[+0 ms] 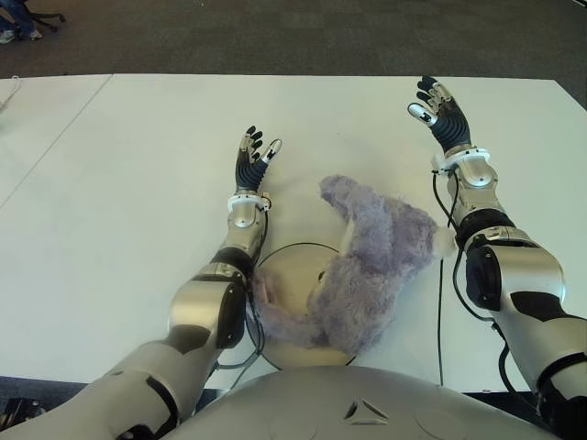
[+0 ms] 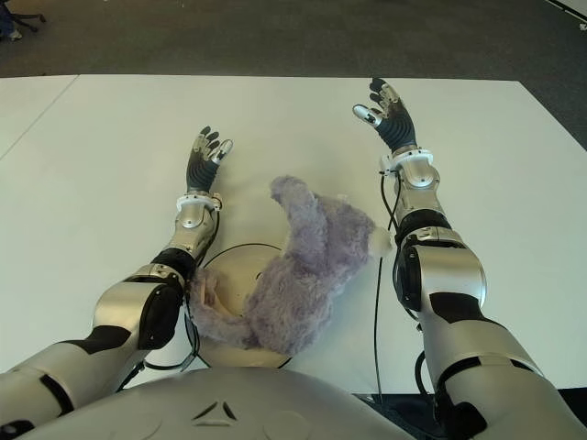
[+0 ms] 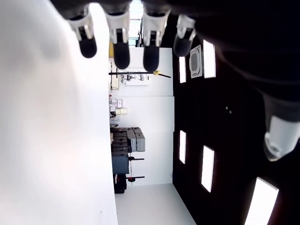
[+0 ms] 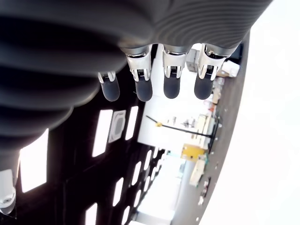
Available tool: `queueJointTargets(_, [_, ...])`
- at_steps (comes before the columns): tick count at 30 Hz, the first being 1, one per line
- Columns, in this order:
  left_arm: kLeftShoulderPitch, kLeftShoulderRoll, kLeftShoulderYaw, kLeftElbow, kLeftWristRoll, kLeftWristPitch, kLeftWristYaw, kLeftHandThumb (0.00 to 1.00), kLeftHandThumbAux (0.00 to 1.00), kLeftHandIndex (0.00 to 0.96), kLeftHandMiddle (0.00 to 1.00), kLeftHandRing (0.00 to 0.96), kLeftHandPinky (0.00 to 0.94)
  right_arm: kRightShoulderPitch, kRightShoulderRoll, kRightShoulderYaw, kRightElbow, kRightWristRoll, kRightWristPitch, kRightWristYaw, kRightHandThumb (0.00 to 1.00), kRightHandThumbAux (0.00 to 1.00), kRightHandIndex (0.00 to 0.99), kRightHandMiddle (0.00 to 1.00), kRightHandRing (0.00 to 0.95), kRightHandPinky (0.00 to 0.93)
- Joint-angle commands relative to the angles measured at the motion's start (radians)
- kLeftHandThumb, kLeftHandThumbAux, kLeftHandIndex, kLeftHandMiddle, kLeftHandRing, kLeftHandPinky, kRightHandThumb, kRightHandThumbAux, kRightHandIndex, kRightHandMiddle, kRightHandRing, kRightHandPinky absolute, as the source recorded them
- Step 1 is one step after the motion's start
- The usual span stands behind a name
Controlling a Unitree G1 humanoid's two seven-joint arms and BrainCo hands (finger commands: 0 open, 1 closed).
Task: Put the doll into the plate.
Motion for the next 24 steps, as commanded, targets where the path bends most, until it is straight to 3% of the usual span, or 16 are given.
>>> queueJointTargets(1, [0.187, -0.042, 0.005, 0.138, 0.001, 0.142, 0.002, 0.000, 0.486, 0.062, 0.132, 0.106, 0.011, 0.012, -0.004, 0.003, 0.026, -0.024, 0.036, -0.010, 0.000, 0.547, 0.000, 0.009, 0.000, 0.000])
queueJointTargets(16, [0.186, -0.048, -0.003, 0.137, 0.010, 0.134, 0.019, 0.000, 0.495, 0.069, 0.138, 0.113, 0.027, 0.014, -0.037, -0.013, 0.037, -0.029, 0.060, 0.006, 0.000, 0.566, 0.000, 0.015, 0.000, 0.000])
queueJointTargets(19, [0.185, -0.048, 0.001, 0.137, 0.005, 0.135, 0.015, 0.000, 0.490, 0.065, 0.139, 0.114, 0.016, 0.062, -0.027, -0.027, 0.041, -0.012, 0.043, 0.034, 0.000, 0.567, 0.000, 0.018, 0.000, 0.000])
queueJointTargets(24, [0.183, -0.045, 0.010, 0.137, -0.005, 0.139, 0.002, 0.000, 0.493, 0.051, 0.139, 0.118, 0.022, 0.162, 0.045, -0.056, 0.058, 0.023, 0.041, 0.069, 0.000, 0.576, 0.000, 0.022, 0.000, 0.000])
